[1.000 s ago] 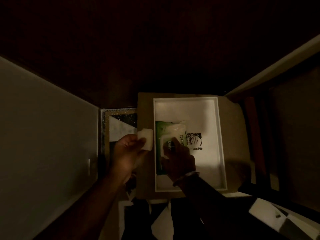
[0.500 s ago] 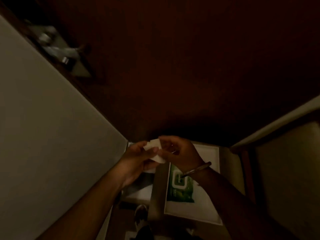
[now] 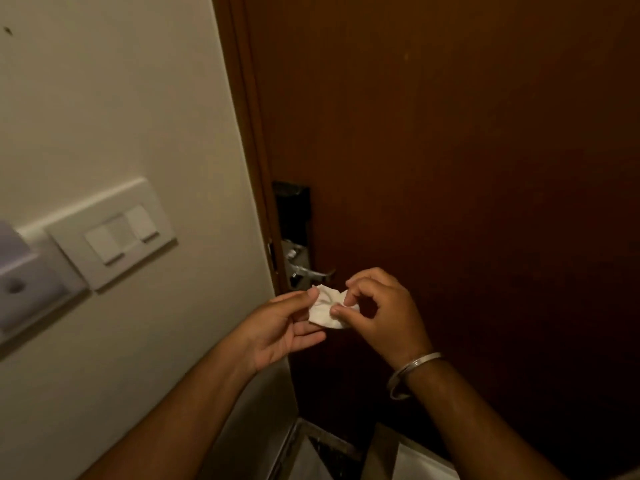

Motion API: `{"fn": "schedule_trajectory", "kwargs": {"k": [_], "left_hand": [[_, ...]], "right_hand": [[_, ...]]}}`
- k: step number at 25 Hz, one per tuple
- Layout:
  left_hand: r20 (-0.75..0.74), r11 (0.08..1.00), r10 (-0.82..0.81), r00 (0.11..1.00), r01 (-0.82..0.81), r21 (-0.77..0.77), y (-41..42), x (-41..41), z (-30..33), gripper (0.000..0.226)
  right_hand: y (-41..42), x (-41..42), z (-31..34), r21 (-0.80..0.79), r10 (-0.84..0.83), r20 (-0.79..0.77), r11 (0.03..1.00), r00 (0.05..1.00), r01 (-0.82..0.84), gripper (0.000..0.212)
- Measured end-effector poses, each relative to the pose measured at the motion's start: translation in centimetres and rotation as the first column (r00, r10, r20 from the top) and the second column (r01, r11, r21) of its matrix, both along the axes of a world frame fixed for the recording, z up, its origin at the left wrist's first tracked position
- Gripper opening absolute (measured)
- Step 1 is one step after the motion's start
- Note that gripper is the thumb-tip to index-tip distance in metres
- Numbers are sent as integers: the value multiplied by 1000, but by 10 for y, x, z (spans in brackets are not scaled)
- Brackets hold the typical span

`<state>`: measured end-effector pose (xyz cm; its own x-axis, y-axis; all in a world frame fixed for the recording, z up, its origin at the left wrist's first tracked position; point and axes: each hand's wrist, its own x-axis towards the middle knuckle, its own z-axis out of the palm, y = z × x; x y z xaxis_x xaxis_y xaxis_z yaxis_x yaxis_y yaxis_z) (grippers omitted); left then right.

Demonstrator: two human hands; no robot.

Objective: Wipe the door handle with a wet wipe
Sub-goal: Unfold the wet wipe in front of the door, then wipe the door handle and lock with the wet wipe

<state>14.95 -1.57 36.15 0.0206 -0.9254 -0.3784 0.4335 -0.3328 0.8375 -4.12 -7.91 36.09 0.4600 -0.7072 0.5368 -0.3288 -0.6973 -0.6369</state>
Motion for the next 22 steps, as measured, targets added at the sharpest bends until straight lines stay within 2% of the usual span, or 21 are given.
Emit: {"fn": "schedule_trajectory", "kwargs": {"k": [6,7,8,10,11,12,13,15,17,18,20,22], "left_hand": [[-158,991,95,983,-79,105,-30,59,7,43],[-178,989,121,977,-103,109,-36,66,3,42],[-195,987,138,971,-118,114,-43,73,-3,39],[-159,980,171,972,-151,132,-53,84,-15,29],[-94,973,201,975,-188,131,-57,88,-22,26],[-12,967,232,973,-229,114,-60,92,-29,23],[75,960,264,962,-270,79,-62,97,-36,22],[254,943,329,910,-330,-41,-65,102,-45,21],[493,920,392,777,-316,-232,-69,107,-49,27],[563,904,419,713,-272,-328,-73,109,-50,32],[608,884,438,661,-194,-426,-84,110,-52,37],[654,876,426,625,-106,-470,-96,108,-54,34]], "right_hand": [[-13,50,15,-272,-98,-13,958,995,91,16],[-12,54,10,-319,-57,-97,948,994,23,14],[-8,56,0,-345,-5,-252,935,968,-85,12],[1,55,-20,-239,78,-603,932,794,-273,24],[2,52,-26,-178,91,-684,942,724,-285,29],[0,50,-26,-199,57,-691,944,721,-265,31],[-7,49,-22,-288,-12,-654,929,757,-234,31],[-29,49,4,-494,-174,-499,862,849,-114,31],[-60,49,47,-641,-287,-351,768,891,-6,31],[-76,49,69,-710,-334,-293,703,896,30,29],[-108,48,113,-835,-423,-211,546,881,62,29],[-137,48,150,-904,-499,-233,427,835,3,37]]}}
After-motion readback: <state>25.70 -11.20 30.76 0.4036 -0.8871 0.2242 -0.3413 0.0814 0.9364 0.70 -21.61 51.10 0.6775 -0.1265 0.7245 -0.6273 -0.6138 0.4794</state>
